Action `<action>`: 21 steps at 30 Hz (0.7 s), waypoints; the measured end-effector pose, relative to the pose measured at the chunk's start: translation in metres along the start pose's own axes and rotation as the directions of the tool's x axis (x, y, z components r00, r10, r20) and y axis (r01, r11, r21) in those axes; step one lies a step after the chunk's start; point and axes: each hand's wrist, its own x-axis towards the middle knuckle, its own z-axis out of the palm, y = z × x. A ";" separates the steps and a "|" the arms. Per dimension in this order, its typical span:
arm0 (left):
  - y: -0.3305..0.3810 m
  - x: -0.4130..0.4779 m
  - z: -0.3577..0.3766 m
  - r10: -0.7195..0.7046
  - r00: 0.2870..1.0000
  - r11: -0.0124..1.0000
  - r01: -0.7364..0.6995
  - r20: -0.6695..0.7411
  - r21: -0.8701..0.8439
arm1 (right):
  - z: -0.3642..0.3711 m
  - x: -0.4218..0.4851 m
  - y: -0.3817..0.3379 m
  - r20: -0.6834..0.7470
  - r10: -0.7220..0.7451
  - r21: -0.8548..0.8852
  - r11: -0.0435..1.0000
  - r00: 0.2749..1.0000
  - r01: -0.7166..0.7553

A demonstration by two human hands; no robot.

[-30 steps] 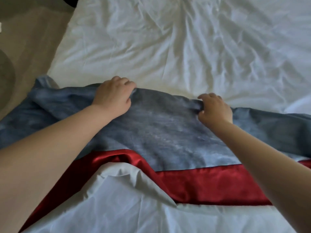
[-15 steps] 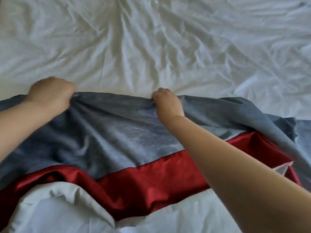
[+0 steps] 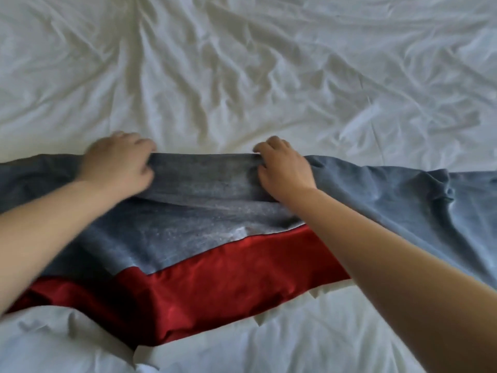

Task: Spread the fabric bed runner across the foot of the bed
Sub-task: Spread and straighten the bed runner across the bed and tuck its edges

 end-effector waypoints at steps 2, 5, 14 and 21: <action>0.052 0.013 -0.010 0.112 0.994 0.992 -0.113 -0.021 -0.056 | -0.009 -0.008 0.030 0.016 0.037 -0.042 0.998 0.999 -0.037; 0.113 0.033 -0.014 0.187 0.982 0.979 -0.187 -0.006 -0.085 | -0.019 -0.018 0.059 0.090 0.056 -0.110 0.993 0.994 -0.046; 0.130 0.047 0.006 0.073 0.992 0.996 -0.078 0.102 0.049 | -0.005 -0.008 0.061 0.129 0.070 -0.184 0.982 0.989 -0.046; 0.106 0.048 0.012 0.006 0.999 0.994 -0.010 0.044 0.106 | 0.007 0.000 0.046 0.144 0.025 -0.124 0.992 0.989 -0.007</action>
